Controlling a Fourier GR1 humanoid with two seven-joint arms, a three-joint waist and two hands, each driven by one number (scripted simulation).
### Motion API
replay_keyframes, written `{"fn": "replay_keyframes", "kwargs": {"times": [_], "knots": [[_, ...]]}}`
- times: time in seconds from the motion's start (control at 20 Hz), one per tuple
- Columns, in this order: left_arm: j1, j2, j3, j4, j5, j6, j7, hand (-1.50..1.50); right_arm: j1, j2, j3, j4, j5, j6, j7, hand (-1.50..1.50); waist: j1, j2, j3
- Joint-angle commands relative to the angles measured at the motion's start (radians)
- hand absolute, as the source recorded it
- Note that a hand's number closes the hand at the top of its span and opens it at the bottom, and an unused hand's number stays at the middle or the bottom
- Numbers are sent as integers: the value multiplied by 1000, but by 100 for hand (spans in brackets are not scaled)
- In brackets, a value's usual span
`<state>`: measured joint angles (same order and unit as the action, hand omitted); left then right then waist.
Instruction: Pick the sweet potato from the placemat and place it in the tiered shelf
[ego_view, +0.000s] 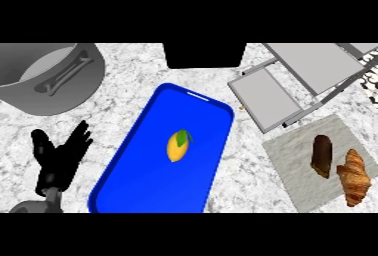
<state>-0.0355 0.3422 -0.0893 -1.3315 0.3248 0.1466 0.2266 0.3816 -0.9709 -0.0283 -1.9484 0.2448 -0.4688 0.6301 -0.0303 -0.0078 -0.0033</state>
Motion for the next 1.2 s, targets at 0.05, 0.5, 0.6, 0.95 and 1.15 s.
{"fn": "replay_keyframes", "kwargs": {"times": [0.05, 0.5, 0.6, 0.95, 1.15], "knots": [[-8, -37, -33, 35, -29, -7, -15, 0, -8, -53, 61, -225, 44, 130, 299, -150, 22, 8, 0], [-58, -33, -32, 0, -22, -24, 50, 0, -370, -37, 232, -102, 141, 320, 716, -150, 86, 20, 1], [-12, -30, -38, 2, -33, -38, 11, 0, -390, -9, 265, -91, 198, 328, 770, -150, 85, 17, 0], [-32, -57, -43, 41, -49, -35, -20, 0, -526, 123, 373, 98, 326, 394, 848, -150, 87, 18, 0], [-57, -42, -21, 29, -27, -42, 26, 0, -553, 209, 415, 188, 347, 450, 856, -150, 70, 14, 0]]}}
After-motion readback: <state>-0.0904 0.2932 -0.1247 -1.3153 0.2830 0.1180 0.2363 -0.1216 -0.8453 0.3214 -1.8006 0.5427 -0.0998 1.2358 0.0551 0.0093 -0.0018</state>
